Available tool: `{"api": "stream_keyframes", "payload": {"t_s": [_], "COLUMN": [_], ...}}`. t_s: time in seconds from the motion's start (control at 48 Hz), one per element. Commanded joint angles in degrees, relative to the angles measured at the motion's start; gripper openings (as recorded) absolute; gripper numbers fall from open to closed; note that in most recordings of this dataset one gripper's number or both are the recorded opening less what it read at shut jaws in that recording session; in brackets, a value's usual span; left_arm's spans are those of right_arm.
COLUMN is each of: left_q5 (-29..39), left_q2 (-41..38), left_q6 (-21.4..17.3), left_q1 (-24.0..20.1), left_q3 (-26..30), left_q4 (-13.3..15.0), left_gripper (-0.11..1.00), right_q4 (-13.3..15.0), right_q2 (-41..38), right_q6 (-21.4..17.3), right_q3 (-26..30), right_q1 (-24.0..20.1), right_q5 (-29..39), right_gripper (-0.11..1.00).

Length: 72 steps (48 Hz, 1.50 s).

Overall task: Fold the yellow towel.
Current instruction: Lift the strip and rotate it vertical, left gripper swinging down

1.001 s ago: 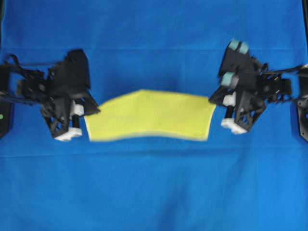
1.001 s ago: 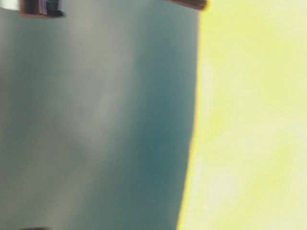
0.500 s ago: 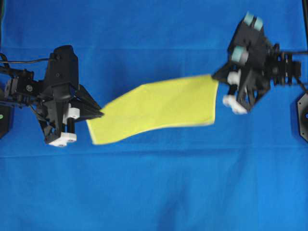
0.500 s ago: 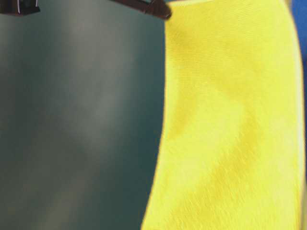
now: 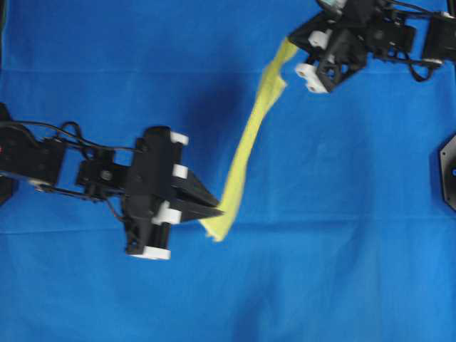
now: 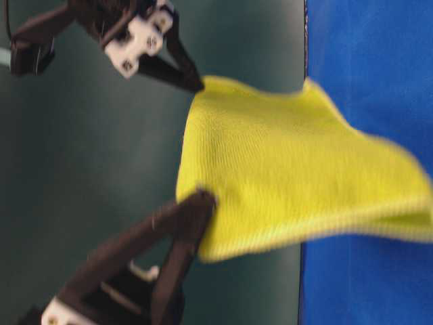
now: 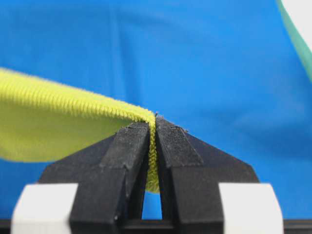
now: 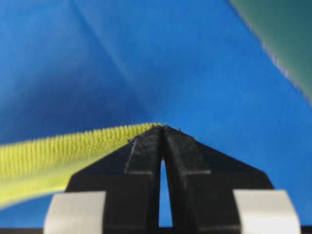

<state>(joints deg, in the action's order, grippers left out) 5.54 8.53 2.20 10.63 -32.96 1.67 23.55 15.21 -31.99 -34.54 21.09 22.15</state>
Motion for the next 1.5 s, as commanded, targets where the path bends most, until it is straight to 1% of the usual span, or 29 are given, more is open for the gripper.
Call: {"api": "stream_keyframes", "payload": {"t_s": [0.0,0.146,0.271,0.5,0.584,0.73,0.834,1.022,1.168,1.23,1.293,1.376,1.48], "left_q5": [-1.41,-1.49,-1.49,-1.49,-2.37,-4.04,-5.36,-6.94,-7.12,-7.12,-7.12,-7.56,-10.81], "left_q2": [-2.02,-5.98,-8.0,-8.79,-9.4,-12.22,-15.91,-23.99,-28.56,-29.36,-29.36,-28.92,-27.69], "left_q6": [-1.58,-3.34,-4.66,-4.92,-4.92,-5.27,-6.24,-9.58,-9.58,-9.14,-8.35,-7.91,-5.71], "left_q1": [2.11,2.11,2.11,2.11,2.11,2.11,2.11,2.02,1.76,1.76,1.76,1.93,2.46], "left_q3": [4.31,8.17,10.11,10.63,11.6,14.59,18.46,26.54,30.32,30.5,29.53,27.25,22.5], "left_q4": [-0.09,-0.09,-0.09,-0.09,0.0,0.0,-0.09,-0.09,-0.09,-0.09,0.0,0.18,0.26], "left_gripper": [0.03,0.03,0.03,0.03,0.03,0.03,0.03,0.03,0.03,0.03,0.03,0.03,0.03], "right_q4": [1.49,3.25,3.52,3.87,3.87,3.87,3.87,3.78,3.69,3.69,3.69,3.69,3.52], "right_q2": [-1.58,-5.45,-7.38,-6.5,-5.54,-1.76,2.29,8.53,9.93,9.4,7.91,5.45,1.49], "right_q6": [0.09,0.18,0.35,0.26,0.26,-0.09,-0.62,-0.7,-0.88,-0.88,-0.88,-0.88,-0.97], "right_q3": [3.78,8.26,10.63,9.58,8.35,3.87,-0.26,-6.42,-9.76,-10.55,-10.99,-10.9,-9.93], "right_q1": [2.02,2.46,2.55,2.64,2.9,4.04,5.1,5.63,5.63,5.63,5.63,5.63,5.54], "right_q5": [-0.7,-1.14,-1.32,-1.23,-1.05,-0.79,-0.62,1.23,1.67,1.23,-0.18,-2.99,-7.73], "right_gripper": [0.02,0.02,0.02,0.02,0.02,0.02,0.02,0.02,0.02,0.02,0.02,0.02,0.02]}}
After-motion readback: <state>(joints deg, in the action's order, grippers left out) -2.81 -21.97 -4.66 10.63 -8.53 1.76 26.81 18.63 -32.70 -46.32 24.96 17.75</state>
